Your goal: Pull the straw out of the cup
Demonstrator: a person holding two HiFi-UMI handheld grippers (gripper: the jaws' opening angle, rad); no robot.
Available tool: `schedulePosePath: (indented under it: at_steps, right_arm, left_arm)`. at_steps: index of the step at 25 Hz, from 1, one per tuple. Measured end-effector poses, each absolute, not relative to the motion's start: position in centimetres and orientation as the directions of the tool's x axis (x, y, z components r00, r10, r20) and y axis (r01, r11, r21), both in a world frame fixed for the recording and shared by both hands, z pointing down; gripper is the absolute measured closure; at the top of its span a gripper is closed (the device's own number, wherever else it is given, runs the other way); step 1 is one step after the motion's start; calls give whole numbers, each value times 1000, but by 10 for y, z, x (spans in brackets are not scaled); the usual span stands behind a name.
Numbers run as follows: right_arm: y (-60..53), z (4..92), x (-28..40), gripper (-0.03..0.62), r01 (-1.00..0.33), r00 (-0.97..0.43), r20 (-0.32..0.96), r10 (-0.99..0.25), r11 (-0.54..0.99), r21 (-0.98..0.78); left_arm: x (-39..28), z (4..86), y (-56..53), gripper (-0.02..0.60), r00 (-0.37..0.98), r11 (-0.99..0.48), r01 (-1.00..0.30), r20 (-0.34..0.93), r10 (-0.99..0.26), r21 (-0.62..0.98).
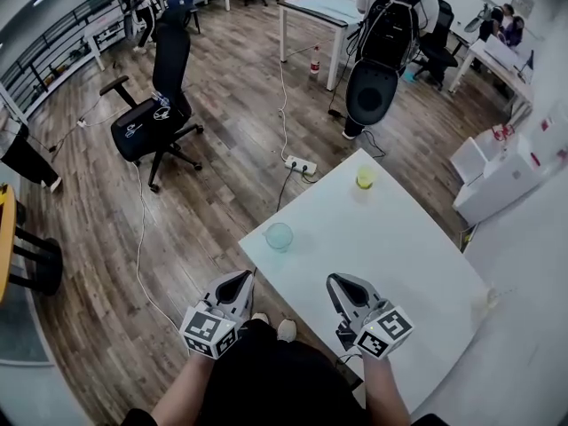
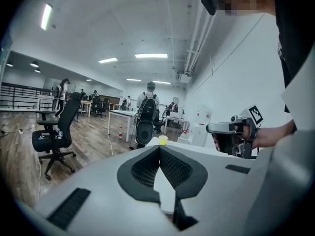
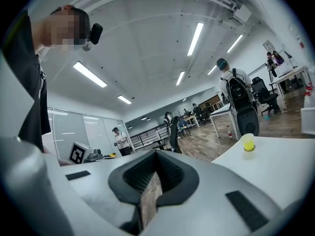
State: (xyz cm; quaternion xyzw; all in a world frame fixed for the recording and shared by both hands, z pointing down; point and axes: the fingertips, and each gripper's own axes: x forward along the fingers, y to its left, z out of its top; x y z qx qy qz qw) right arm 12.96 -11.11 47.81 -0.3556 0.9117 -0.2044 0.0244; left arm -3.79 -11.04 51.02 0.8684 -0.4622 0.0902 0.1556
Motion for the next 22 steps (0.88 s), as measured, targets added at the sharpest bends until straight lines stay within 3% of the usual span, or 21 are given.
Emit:
schedulePosePath:
  at_steps: [22]
  right_arm:
    - [-168, 508, 98, 572, -646, -748, 165, -643, 648, -403]
  left_arm:
    - [-30, 578, -189, 566, 560, -538, -822, 435, -705, 187]
